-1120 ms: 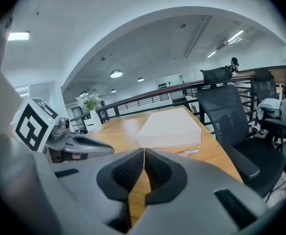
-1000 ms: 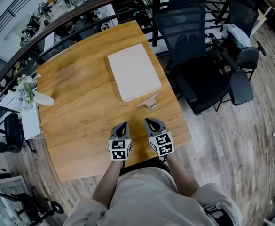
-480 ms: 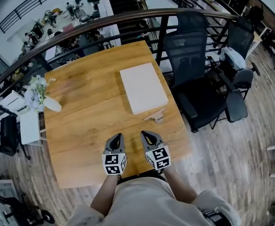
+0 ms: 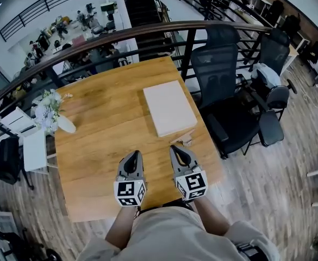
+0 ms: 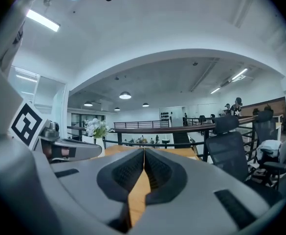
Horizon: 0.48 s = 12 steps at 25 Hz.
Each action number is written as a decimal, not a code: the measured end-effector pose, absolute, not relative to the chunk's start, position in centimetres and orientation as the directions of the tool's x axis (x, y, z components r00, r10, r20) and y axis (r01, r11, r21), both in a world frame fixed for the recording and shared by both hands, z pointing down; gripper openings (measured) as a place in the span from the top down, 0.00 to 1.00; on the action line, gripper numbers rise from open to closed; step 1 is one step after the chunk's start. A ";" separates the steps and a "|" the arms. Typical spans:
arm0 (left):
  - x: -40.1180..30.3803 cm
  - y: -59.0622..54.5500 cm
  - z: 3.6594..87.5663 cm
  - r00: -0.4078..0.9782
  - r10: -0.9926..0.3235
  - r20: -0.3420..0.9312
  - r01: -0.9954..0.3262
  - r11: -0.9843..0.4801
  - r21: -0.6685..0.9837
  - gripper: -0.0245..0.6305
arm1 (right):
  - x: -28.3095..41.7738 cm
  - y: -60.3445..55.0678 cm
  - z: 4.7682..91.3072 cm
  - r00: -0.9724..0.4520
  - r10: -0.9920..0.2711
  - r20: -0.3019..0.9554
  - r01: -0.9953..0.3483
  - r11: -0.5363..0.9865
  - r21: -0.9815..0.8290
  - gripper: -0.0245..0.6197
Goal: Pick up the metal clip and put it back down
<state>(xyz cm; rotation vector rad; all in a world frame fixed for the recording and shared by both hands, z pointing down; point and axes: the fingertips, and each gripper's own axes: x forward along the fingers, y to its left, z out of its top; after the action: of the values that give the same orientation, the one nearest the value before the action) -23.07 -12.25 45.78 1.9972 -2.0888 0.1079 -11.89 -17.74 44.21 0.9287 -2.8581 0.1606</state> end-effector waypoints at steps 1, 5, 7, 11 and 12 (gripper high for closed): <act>-23.2 -12.2 45.0 -0.030 -0.975 0.219 -0.993 0.055 0.106 0.93 | -11.9 -17.7 43.4 -0.799 -0.584 0.144 -0.596 0.801 -0.057 0.92; -23.9 -12.2 43.3 -0.018 -0.981 0.193 -0.997 0.032 0.068 0.93 | -12.0 -17.5 41.8 -0.781 -0.611 0.129 -0.619 0.785 -0.030 0.92; -24.1 -12.1 42.3 -0.010 -0.985 0.172 -0.997 0.023 0.076 0.93 | -11.9 -17.4 41.5 -0.769 -0.626 0.129 -0.633 0.774 -0.022 0.92; -24.1 -12.0 40.0 0.009 -0.992 0.127 -0.997 0.001 0.076 0.93 | -11.5 -17.4 40.5 -0.746 -0.658 0.106 -0.662 0.749 -0.011 0.92; -24.0 -12.1 39.6 0.016 -0.993 0.118 -0.997 -0.007 0.076 0.93 | -11.4 -17.5 40.3 -0.741 -0.664 0.099 -0.668 0.744 -0.008 0.92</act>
<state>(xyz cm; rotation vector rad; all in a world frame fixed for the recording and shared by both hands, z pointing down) -24.02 -12.08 39.61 2.1363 -2.1115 0.0465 -11.36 -17.47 40.26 1.0900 -2.8496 0.0655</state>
